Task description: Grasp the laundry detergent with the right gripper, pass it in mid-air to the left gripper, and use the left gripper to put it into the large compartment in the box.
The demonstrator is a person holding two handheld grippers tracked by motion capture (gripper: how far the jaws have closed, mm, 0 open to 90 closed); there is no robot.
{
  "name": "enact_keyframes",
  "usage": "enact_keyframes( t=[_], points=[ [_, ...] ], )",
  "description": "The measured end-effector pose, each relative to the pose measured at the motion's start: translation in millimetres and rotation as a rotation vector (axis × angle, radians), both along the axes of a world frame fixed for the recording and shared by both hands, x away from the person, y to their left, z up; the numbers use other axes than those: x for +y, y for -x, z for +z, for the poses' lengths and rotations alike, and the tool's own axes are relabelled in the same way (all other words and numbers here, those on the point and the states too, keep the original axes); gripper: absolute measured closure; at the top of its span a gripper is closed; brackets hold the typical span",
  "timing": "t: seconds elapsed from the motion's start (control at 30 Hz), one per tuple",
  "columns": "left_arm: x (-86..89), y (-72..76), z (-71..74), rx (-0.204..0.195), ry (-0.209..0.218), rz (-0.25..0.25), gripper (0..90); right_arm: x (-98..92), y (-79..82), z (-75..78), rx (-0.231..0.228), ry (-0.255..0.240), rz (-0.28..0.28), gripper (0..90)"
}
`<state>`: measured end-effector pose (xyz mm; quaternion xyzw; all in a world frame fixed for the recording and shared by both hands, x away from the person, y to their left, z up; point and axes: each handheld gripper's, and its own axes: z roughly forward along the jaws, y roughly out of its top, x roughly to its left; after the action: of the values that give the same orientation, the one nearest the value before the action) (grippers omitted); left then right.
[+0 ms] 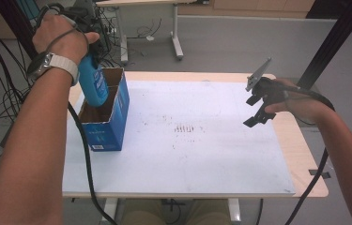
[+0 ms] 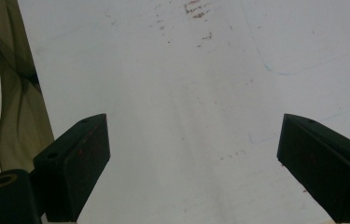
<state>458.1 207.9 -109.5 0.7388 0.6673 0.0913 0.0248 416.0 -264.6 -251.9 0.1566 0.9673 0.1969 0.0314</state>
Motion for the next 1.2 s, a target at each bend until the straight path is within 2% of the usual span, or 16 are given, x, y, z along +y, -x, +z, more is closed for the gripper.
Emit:
enact_keyframes(
  t=[0.27,0.87,1.07,1.2],
  points=[
    [0.7,-2.0,-14.1,-0.008,-0.011,-0.011,37.8,-0.6,0.6,-2.3,-0.003,0.001,-0.01,9.2],
    [0.2,-7.2,-53.1,0.015,-0.01,-0.024,37.7,-6.1,3.8,-5.1,0.0,-0.003,-0.026,8.8],
    [3.7,-7.8,-63.7,0.013,-0.003,-0.03,37.8,-4.1,3.3,-4.5,-0.001,-0.001,-0.027,8.8],
    [4.6,-7.4,-69.0,-0.005,-0.015,-0.037,37.8,-2.2,2.0,-3.9,-0.005,0.001,-0.028,8.8]
  ],
)
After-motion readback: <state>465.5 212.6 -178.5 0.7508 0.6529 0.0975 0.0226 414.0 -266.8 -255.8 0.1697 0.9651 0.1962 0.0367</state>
